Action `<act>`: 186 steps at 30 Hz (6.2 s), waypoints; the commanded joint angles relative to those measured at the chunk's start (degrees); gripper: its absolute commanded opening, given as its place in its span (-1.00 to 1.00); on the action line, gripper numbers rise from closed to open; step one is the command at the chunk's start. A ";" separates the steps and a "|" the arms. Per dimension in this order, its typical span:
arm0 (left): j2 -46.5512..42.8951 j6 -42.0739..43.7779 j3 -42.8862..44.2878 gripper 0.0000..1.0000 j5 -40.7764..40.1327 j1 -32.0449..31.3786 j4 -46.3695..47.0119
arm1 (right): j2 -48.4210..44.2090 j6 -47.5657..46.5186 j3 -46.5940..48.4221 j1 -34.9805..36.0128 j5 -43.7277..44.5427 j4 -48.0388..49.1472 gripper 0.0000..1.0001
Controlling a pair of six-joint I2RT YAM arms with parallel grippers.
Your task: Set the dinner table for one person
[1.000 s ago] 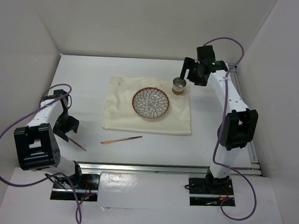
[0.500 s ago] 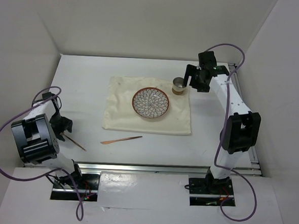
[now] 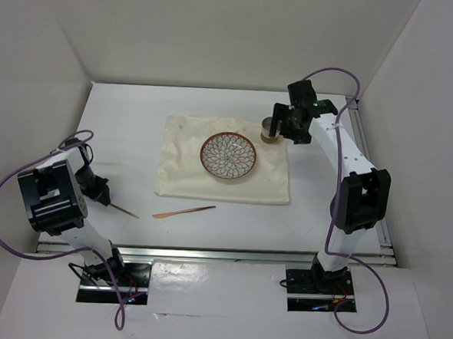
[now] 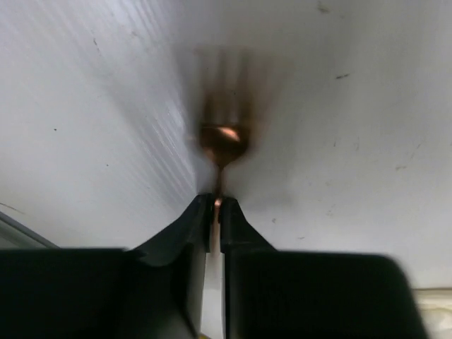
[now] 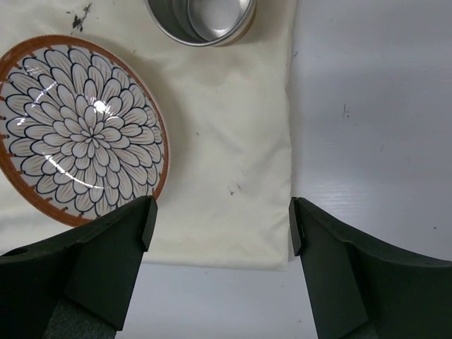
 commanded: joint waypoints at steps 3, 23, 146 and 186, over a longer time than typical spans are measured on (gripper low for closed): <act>0.22 0.73 -1.67 -1.00 -1.39 0.35 1.65 | -4.04 1.06 0.13 0.24 2.47 -1.62 0.75; -3.15 24.99 31.24 -1.00 -4.83 -32.95 0.25 | -9.58 2.11 -3.83 0.24 3.00 -1.62 0.78; -13.50 17.26 47.55 0.36 11.53 -17.14 -13.91 | -15.45 -5.58 -28.51 39.99 3.97 22.38 -1.00; -11.74 17.79 43.68 0.34 14.08 -17.14 -12.86 | 0.89 8.78 -25.55 2.88 0.01 24.50 0.32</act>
